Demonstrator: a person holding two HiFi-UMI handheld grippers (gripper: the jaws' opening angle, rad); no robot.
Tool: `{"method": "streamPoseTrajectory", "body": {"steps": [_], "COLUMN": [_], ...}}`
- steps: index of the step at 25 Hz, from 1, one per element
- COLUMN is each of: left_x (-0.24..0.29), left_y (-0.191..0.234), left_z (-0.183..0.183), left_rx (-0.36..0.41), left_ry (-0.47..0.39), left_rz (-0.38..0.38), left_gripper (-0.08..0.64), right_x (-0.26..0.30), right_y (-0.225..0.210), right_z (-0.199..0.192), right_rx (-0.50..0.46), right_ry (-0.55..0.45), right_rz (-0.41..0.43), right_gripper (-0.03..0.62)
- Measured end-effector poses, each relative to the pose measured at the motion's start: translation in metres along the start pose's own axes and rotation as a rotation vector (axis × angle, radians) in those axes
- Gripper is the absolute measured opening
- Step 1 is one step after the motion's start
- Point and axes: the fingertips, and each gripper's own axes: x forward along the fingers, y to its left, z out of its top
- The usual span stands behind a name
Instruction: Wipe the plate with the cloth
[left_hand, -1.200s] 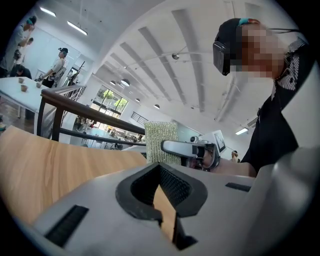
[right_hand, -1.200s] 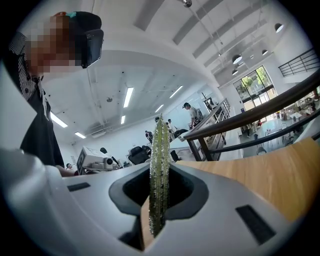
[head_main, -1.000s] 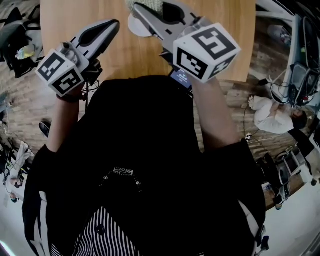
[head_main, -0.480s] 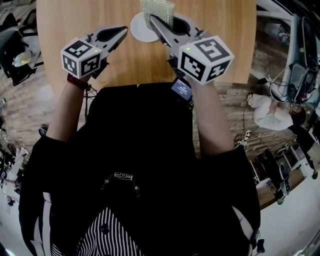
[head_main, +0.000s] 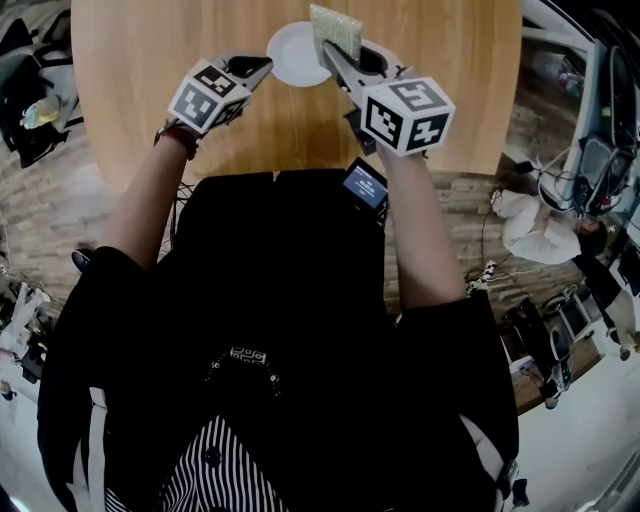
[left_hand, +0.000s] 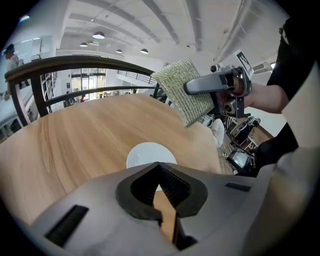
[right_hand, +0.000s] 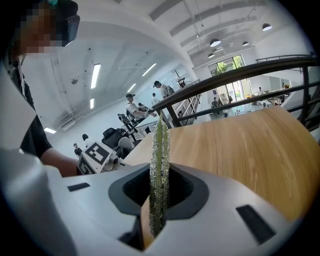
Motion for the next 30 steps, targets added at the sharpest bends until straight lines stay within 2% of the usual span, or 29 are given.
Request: {"method": "streamPoseTrajectory", "body": {"steps": [5, 8, 13, 16, 23, 30], "left_x": [0.018, 0.031, 0.057, 0.071, 0.09, 0.095], "left_y": [0.002, 0.002, 0.005, 0.007, 0.015, 0.017], "left_z": [-0.023, -0.039, -0.044, -0.043, -0.047, -0.051], "left_rx": [0.086, 0.11, 0.205, 0.228, 0.267, 0.298], "left_ry": [0.106, 0.166, 0.209, 0.238, 0.313, 0.359], "left_rz": [0.001, -0.022, -0.043, -0.046, -0.033, 0.0], "left_gripper": [-0.006, -0.006, -0.006, -0.006, -0.006, -0.006], "right_x": [0.016, 0.025, 0.042, 0.048, 0.055, 0.059], "right_y": [-0.009, -0.012, -0.017, -0.026, -0.043, -0.054], "right_z": [-0.019, -0.035, -0.052, -0.06, -0.062, -0.061], "right_rx": [-0.012, 0.002, 0.008, 0.0, -0.083, -0.243], "right_ry": [0.057, 0.092, 0.149, 0.171, 0.2, 0.219], "right_rz": [-0.024, -0.029, -0.018, -0.028, -0.058, -0.09], "right_gripper": [0.051, 0.052, 0.052, 0.052, 0.051, 0.052]}}
